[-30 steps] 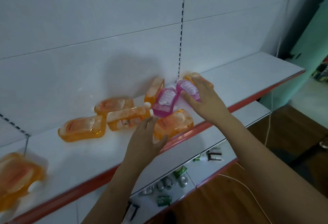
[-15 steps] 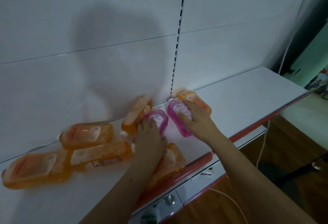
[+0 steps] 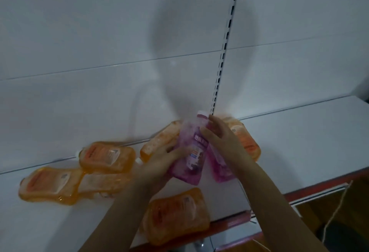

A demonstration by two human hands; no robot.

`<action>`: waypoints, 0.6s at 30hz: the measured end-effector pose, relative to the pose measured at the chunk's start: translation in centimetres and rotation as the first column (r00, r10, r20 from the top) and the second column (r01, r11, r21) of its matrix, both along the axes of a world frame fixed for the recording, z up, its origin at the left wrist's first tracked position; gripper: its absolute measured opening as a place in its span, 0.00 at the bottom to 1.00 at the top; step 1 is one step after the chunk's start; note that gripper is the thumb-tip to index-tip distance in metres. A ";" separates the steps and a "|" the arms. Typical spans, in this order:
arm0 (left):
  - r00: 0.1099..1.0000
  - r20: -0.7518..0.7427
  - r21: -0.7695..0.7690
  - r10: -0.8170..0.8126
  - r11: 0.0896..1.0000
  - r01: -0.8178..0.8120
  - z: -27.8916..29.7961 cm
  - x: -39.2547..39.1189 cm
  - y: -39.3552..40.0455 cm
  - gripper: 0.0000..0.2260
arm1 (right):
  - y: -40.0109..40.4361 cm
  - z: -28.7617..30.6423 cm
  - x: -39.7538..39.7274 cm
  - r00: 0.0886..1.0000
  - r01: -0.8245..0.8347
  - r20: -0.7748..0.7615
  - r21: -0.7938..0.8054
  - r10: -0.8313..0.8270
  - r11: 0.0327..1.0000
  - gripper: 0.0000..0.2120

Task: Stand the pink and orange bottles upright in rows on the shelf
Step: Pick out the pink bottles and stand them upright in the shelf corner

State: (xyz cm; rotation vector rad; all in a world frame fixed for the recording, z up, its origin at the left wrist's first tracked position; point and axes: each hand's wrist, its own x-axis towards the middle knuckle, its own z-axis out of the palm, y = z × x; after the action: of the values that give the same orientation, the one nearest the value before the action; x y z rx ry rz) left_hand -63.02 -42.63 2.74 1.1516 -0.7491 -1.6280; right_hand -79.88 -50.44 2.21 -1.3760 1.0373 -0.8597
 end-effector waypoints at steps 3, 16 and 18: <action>0.951 -0.308 -0.044 -0.013 0.999 0.000 0.2 -1.1 0.4 0.23 | -0.5 0.5 0.1 0.960 -0.140 0.265 0.194 0.085 0.971 0.28; 0.896 0.288 -0.114 0.339 0.941 -0.319 -0.2 1.1 5.6 0.18 | 0.1 3.4 5.5 0.906 -0.274 0.344 0.035 0.245 0.961 0.20; 0.879 0.207 -0.133 0.430 0.902 -0.410 -0.2 1.5 7.1 0.18 | 0.4 3.8 7.6 0.880 -0.342 0.363 0.034 0.307 0.939 0.25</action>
State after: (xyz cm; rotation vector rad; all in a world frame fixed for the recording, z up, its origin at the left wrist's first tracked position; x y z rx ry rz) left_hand -61.56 -35.55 2.51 1.3503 -0.6499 -1.0998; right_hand -72.24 -50.02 5.98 -1.2124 0.5420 -0.7569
